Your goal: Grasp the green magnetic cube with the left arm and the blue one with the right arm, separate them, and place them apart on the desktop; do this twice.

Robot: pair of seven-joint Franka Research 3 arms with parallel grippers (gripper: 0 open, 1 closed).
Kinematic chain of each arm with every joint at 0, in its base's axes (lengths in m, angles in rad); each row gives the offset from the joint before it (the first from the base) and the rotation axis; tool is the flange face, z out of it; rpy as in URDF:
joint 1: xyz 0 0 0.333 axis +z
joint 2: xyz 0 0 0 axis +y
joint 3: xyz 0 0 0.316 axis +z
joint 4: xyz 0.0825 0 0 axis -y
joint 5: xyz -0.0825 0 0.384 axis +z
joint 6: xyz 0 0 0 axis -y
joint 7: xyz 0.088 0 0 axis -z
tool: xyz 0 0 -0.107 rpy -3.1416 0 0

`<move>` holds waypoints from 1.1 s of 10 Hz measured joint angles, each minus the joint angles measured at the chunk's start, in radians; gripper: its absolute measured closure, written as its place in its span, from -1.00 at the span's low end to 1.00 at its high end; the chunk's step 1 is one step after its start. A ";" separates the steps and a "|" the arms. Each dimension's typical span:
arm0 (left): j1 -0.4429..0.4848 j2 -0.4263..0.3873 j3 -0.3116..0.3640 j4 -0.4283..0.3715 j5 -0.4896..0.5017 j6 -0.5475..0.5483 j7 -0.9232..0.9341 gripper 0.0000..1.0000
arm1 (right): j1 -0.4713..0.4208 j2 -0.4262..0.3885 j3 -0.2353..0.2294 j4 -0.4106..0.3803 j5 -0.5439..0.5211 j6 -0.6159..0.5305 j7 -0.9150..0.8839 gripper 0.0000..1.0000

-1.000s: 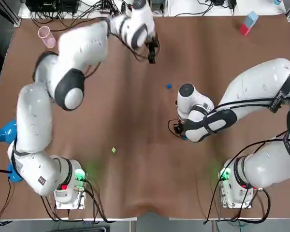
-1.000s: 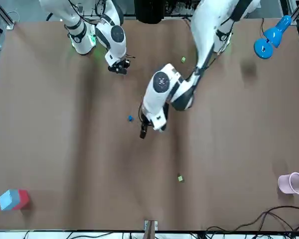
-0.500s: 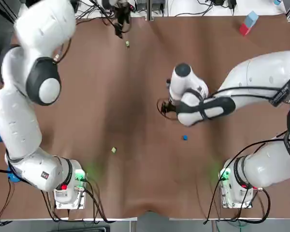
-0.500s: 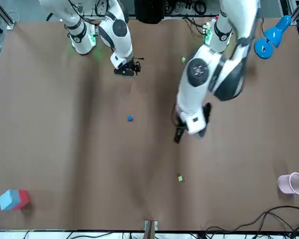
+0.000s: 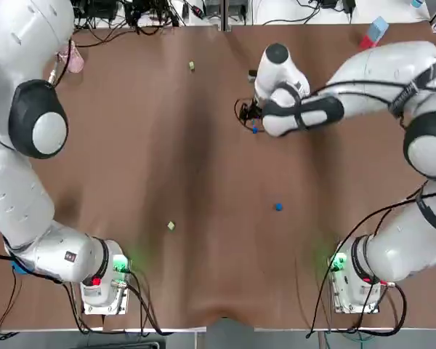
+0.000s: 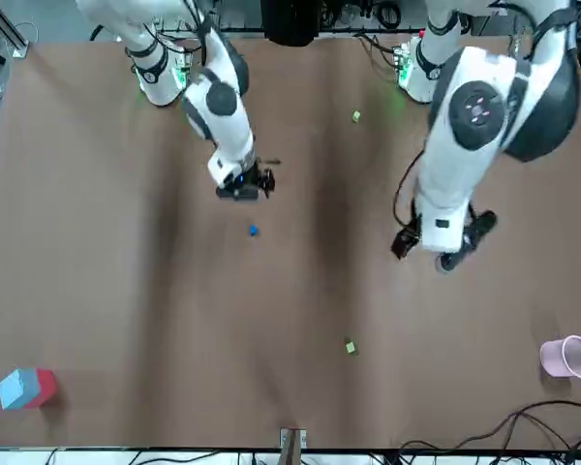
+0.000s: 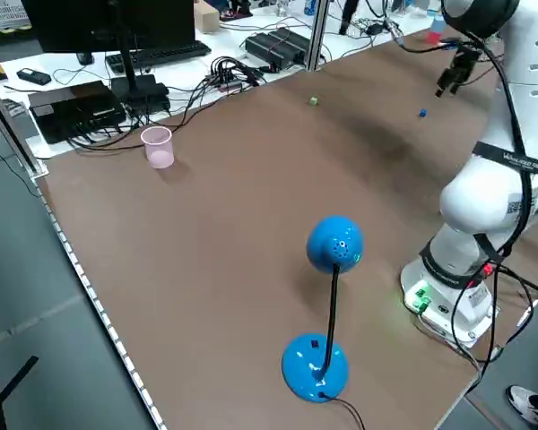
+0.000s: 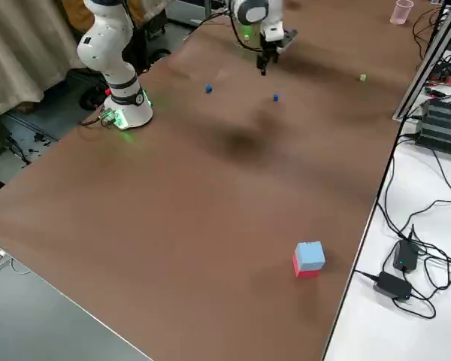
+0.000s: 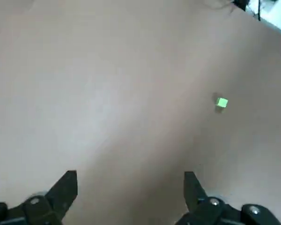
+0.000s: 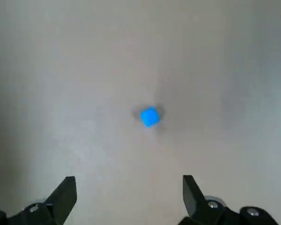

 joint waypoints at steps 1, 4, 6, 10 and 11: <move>0.061 -0.013 -0.043 -0.001 0.001 0.000 0.155 -1.00 | 0.000 0.048 -0.013 0.035 -0.001 0.000 -0.022 -1.00; 0.130 -0.118 -0.062 -0.036 -0.050 -0.046 0.577 -1.00 | 0.024 0.137 -0.028 0.076 -0.011 0.000 -0.024 -0.89; 0.144 -0.198 -0.033 -0.109 -0.078 -0.049 0.666 -1.00 | 0.039 0.149 -0.069 0.077 -0.042 0.000 -0.024 -0.79; 0.154 -0.256 0.049 -0.212 -0.110 0.022 0.745 -1.00 | 0.063 0.186 -0.112 0.091 -0.085 0.006 -0.024 -0.60; 0.154 -0.255 0.050 -0.218 -0.109 0.027 0.745 -1.00 | 0.076 0.201 -0.113 0.098 -0.087 0.013 -0.024 -0.52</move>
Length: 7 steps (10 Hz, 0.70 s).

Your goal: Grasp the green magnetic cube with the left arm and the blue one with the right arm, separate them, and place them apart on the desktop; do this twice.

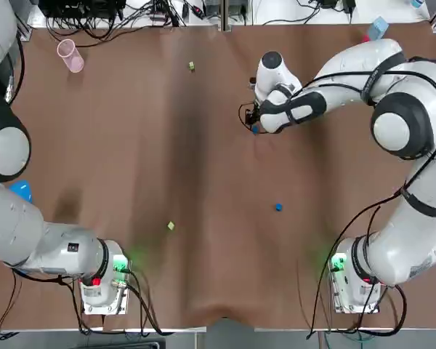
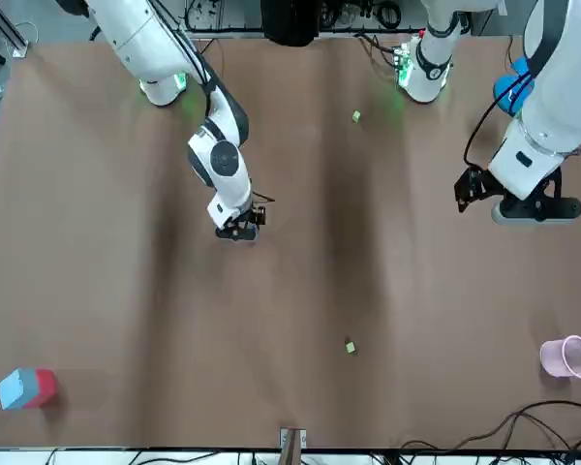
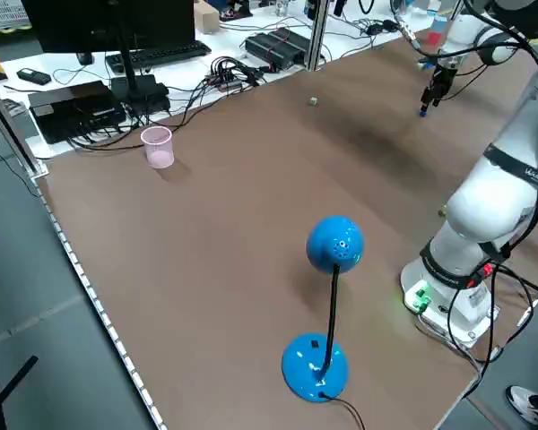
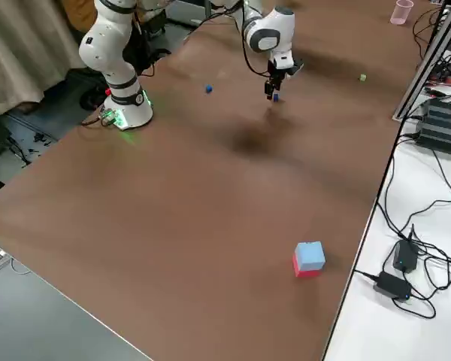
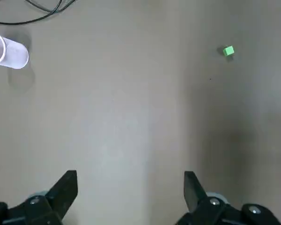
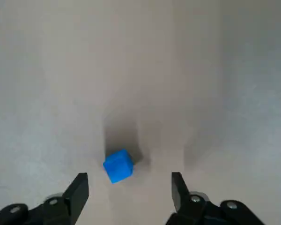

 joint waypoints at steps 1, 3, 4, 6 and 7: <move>0.001 0.003 0.004 -0.006 0.000 0.001 0.000 -1.00 | 0.013 0.015 -0.001 0.010 0.000 0.006 0.000 -0.47; 0.004 0.023 0.017 -0.009 0.000 0.001 0.000 -1.00 | 0.024 0.036 -0.005 0.026 -0.001 0.013 0.000 -0.28; 0.005 0.027 0.017 -0.009 -0.002 0.003 0.000 -1.00 | 0.024 0.038 -0.014 0.031 -0.012 0.013 0.000 -0.07; 0.006 0.027 0.017 -0.001 -0.048 0.009 0.000 -1.00 | 0.024 0.038 -0.039 0.046 -0.056 0.013 0.000 0.40; 0.013 0.025 0.017 0.010 -0.060 0.010 0.000 -1.00 | 0.024 0.038 -0.048 0.052 -0.069 0.013 0.000 0.55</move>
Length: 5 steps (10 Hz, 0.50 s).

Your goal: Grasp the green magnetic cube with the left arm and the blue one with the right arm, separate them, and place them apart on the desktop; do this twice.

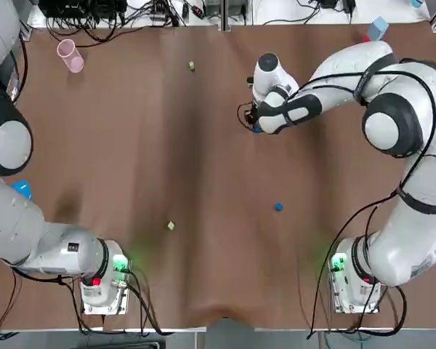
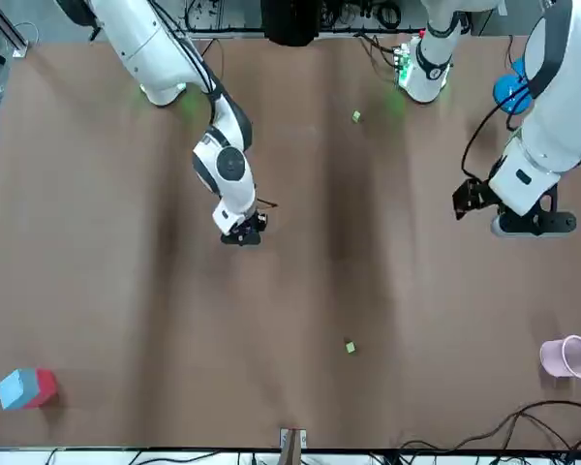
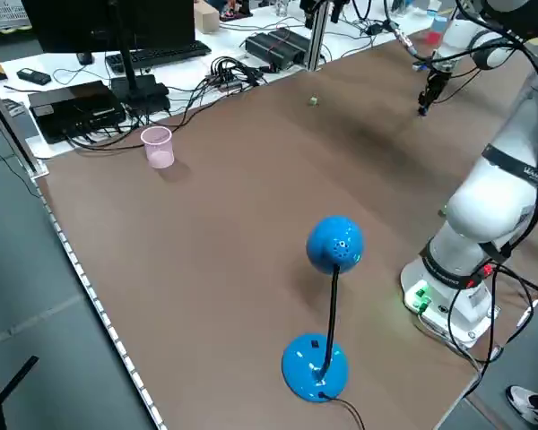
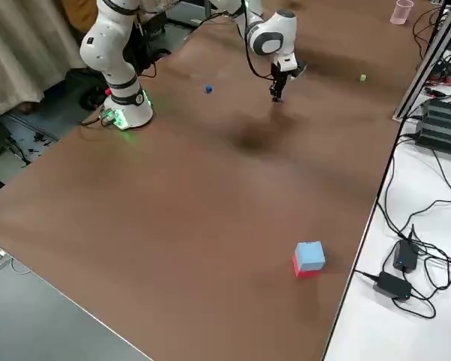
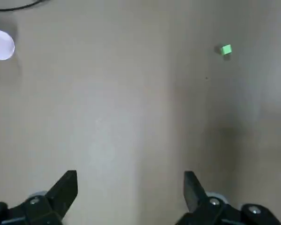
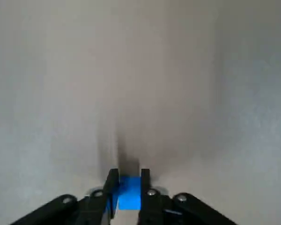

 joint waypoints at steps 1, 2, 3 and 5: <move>0.012 -0.005 0.000 0.009 -0.009 -0.004 0.000 -1.00 | 0.000 0.000 -0.002 0.006 -0.004 0.000 0.000 0.55; 0.019 -0.013 0.000 0.013 -0.011 -0.021 0.001 -1.00 | 0.000 0.000 -0.002 0.015 -0.006 0.000 0.000 0.55; 0.023 -0.022 0.001 0.016 -0.011 -0.049 0.001 -1.00 | 0.000 0.000 -0.002 0.026 -0.008 0.000 0.000 0.55; 0.045 -0.037 0.001 0.016 -0.011 -0.075 0.003 -1.00 | 0.000 0.000 -0.010 0.062 -0.009 0.000 0.000 0.55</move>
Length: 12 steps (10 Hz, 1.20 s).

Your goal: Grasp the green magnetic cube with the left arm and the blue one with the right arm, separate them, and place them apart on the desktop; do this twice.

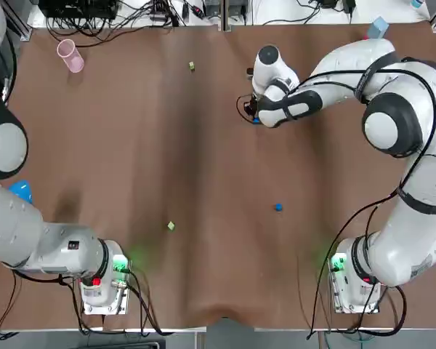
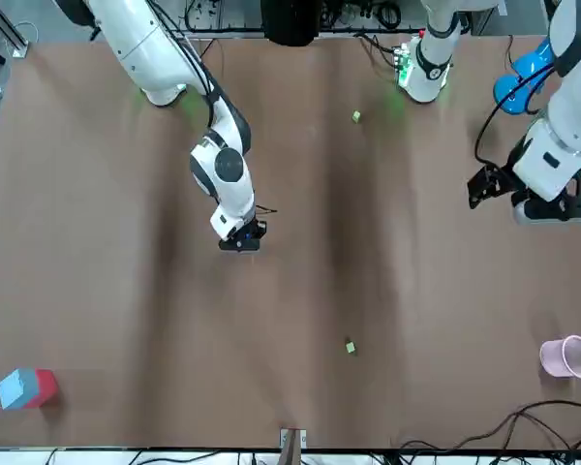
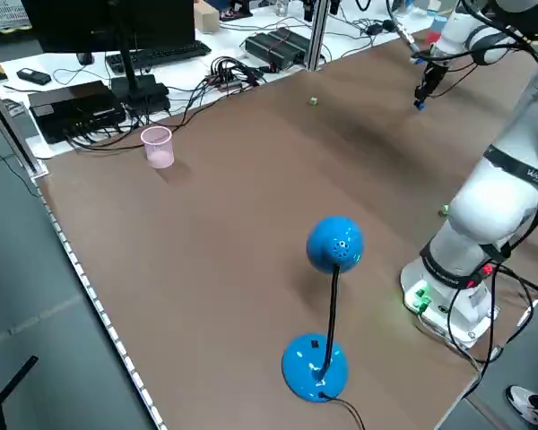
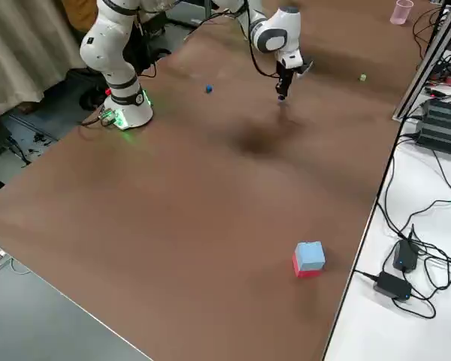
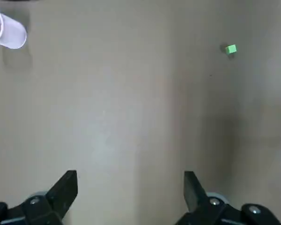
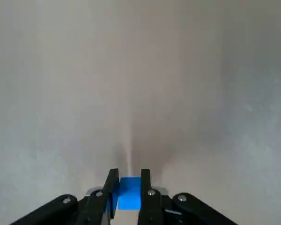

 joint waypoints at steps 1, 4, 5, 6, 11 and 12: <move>0.014 -0.002 0.000 0.000 0.000 -0.001 0.002 -1.00 | 0.001 0.000 -0.019 0.041 -0.001 0.000 0.000 0.55; 0.043 -0.028 0.007 0.002 0.000 -0.079 0.010 -1.00 | 0.014 0.025 -0.084 0.257 -0.002 -0.134 -0.006 0.55; 0.043 -0.038 0.009 0.002 0.000 -0.085 0.010 -1.00 | 0.045 0.067 -0.121 0.357 -0.002 -0.195 -0.006 0.55; 0.042 -0.048 0.009 0.002 -0.001 -0.087 0.010 -1.00 | 0.071 0.125 -0.145 0.454 -0.002 -0.229 -0.006 0.55; 0.045 -0.041 0.009 0.000 -0.002 -0.086 0.010 -1.00 | 0.089 0.417 -0.166 0.910 0.079 -0.401 -0.144 0.55; 0.045 -0.035 0.009 -0.001 -0.002 -0.085 0.010 -1.00 | 0.076 0.445 -0.175 0.953 0.107 -0.405 -0.205 0.55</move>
